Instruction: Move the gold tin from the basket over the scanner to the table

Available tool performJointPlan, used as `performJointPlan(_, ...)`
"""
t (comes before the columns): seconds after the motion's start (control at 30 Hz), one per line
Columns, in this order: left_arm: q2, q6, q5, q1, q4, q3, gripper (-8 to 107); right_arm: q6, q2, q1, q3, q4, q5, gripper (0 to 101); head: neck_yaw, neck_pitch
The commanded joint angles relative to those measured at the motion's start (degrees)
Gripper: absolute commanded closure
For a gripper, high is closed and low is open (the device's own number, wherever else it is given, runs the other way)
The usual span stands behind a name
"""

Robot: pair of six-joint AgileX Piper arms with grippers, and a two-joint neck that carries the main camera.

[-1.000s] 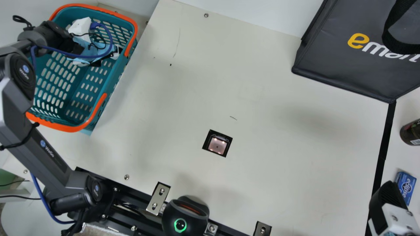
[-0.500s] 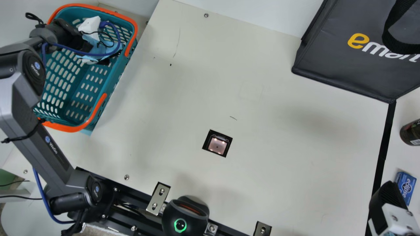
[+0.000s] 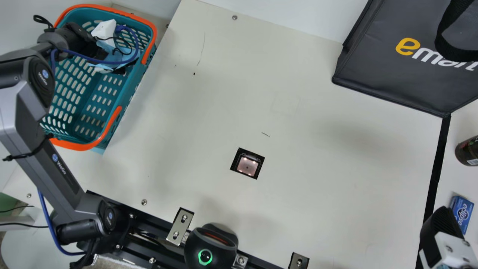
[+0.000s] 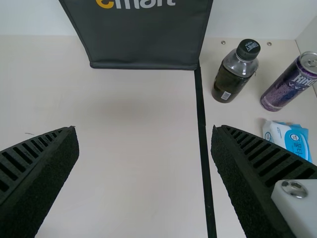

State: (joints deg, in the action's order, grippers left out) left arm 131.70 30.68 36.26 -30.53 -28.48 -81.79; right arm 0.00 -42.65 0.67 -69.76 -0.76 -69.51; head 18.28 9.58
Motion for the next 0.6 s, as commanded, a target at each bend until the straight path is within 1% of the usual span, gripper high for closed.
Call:
performJointPlan(0.0,-0.7,0.2,-0.4,-0.5,0.7,0.9,9,0.0,0.0,0.0,0.0,0.0,0.0,6,0.1,-1.7)
performJointPlan(0.27,-3.4,2.6,-1.8,-2.5,0.4,4.4,9,0.0,0.0,0.0,0.0,0.0,0.0,6,0.1,-1.7)
performJointPlan(0.57,-4.3,7.1,0.2,-2.9,-5.5,4.3,9,0.0,0.0,0.0,0.0,0.0,0.0,6,0.1,-1.7)
